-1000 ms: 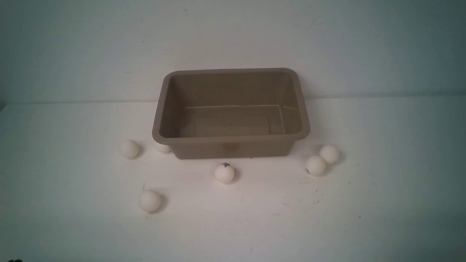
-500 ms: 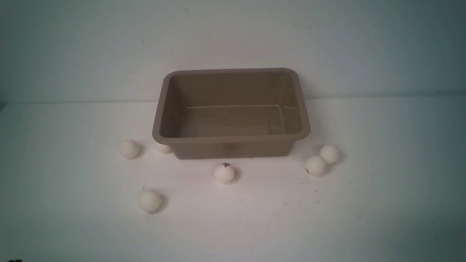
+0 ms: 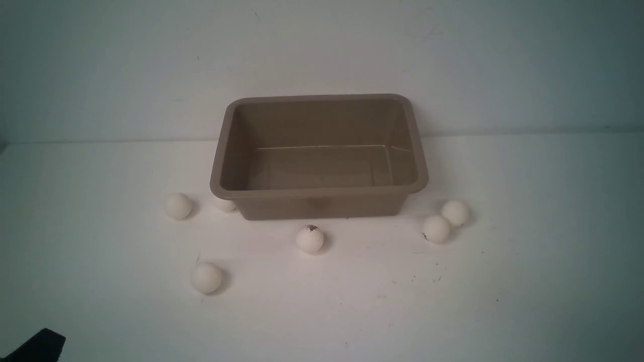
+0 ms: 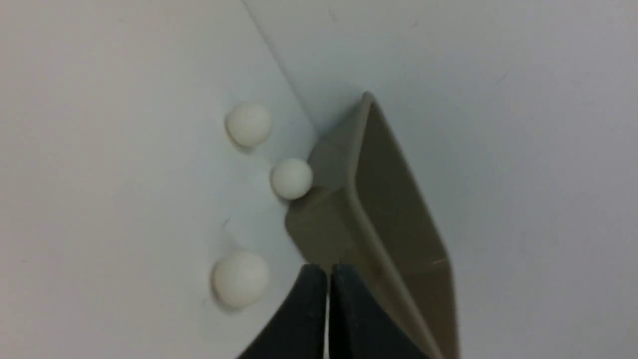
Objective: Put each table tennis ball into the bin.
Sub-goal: Use the left arm to clamp the table tennis ball closest to it
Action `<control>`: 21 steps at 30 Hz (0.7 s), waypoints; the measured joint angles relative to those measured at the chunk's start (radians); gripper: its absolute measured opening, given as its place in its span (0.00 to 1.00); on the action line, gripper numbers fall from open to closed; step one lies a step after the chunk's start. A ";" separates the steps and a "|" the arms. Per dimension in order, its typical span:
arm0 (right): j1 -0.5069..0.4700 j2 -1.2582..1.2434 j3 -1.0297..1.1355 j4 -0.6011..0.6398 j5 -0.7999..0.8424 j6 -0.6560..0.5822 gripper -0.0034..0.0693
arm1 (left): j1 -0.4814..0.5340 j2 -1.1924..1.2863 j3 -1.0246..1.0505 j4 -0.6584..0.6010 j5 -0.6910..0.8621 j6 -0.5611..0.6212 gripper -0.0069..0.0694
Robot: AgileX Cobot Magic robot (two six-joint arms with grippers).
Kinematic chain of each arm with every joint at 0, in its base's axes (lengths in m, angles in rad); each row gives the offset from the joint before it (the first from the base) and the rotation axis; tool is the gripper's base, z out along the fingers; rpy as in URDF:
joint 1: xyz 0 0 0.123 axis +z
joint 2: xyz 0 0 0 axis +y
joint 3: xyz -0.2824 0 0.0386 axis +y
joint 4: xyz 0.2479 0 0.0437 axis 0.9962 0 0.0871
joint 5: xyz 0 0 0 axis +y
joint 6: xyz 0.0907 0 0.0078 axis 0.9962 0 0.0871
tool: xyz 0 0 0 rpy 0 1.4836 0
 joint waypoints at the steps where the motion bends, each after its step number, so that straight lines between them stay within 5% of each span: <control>1: 0.000 0.000 0.000 0.000 0.005 -0.025 0.02 | 0.000 0.000 0.000 -0.032 -0.021 0.000 0.09; 6: 0.000 0.000 -0.037 -0.004 0.113 -0.263 0.02 | 0.000 0.000 -0.006 -0.121 -0.073 0.049 0.09; 11: 0.000 0.091 -0.243 -0.064 0.305 -0.495 0.02 | 0.000 0.040 -0.205 0.023 0.086 0.412 0.09; 15: 0.000 0.292 -0.427 -0.258 0.452 -0.525 0.02 | 0.000 0.241 -0.440 0.150 0.332 0.637 0.09; 21: 0.000 0.583 -0.709 -0.661 0.625 -0.381 0.03 | 0.000 0.643 -0.670 0.351 0.585 0.750 0.12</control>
